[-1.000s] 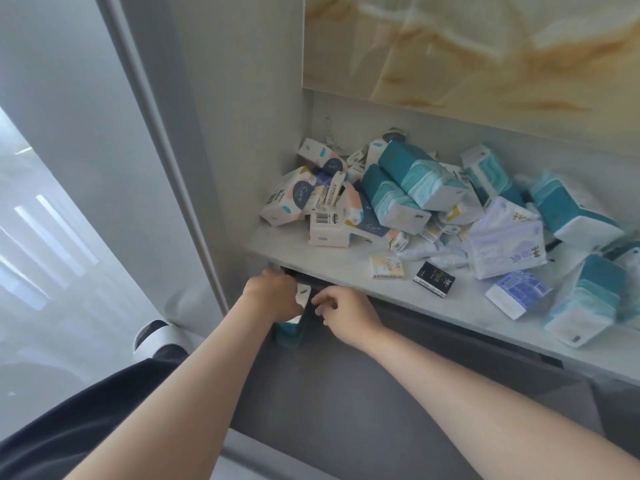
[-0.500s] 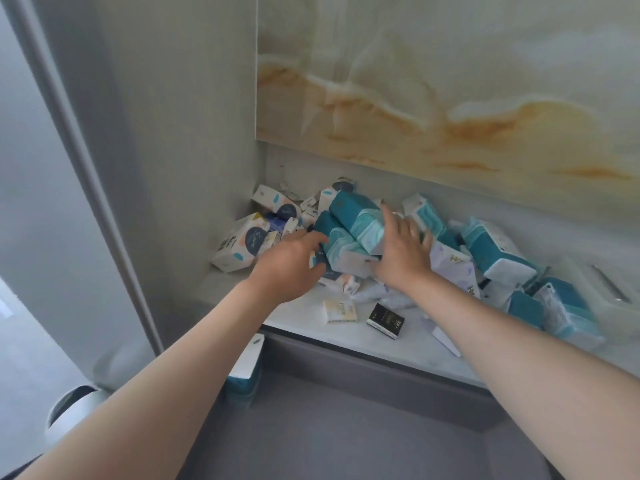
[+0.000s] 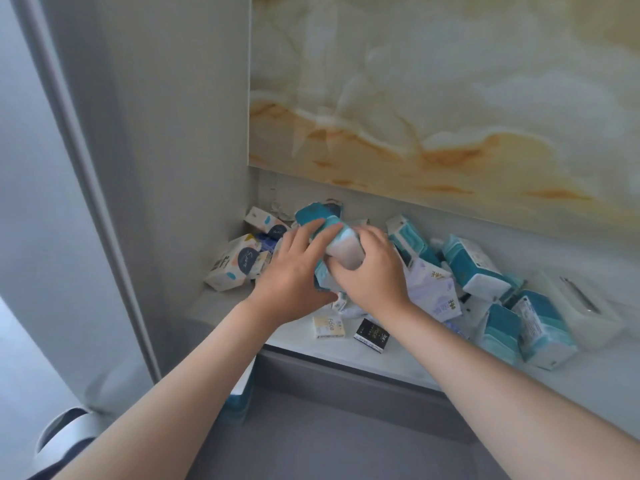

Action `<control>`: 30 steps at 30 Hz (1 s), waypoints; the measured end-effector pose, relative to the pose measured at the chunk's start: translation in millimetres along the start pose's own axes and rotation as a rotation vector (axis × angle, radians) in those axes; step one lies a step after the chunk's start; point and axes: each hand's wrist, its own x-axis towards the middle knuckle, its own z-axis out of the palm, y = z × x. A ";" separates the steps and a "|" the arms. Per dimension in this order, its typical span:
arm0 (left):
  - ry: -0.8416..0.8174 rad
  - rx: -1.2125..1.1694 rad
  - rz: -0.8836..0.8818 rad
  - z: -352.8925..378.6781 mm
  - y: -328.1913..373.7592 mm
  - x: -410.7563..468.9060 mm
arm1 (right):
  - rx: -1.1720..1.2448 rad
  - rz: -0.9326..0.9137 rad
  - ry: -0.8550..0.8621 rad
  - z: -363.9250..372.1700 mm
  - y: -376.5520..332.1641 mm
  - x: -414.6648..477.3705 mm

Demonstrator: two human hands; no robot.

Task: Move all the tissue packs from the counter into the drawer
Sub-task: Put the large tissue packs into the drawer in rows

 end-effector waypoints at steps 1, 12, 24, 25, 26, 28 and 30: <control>0.017 0.006 0.003 -4.6 5.4 -3.4 | 0.069 0.063 0.002 -3.3 -10.2 -4.3; -0.229 -0.256 -0.404 -76.7 15.5 -83.3 | 0.600 0.162 -0.676 -1.4 -42.2 -68.7; -0.907 -0.104 -0.681 -68.0 -30.0 -163.7 | 0.160 0.290 -1.157 49.8 -57.6 -149.2; -0.921 -0.085 -0.702 -65.0 -35.1 -167.4 | 0.120 0.297 -1.180 56.1 -57.8 -157.4; -0.903 -0.071 -0.716 -61.4 -39.7 -170.7 | 0.093 0.297 -1.195 62.2 -58.6 -164.9; -0.843 -0.022 -0.722 -52.9 -49.2 -177.0 | 0.028 0.266 -1.219 73.3 -64.2 -175.4; -0.829 0.042 -0.711 -45.8 -56.0 -184.7 | 0.011 0.276 -1.191 88.8 -67.4 -186.9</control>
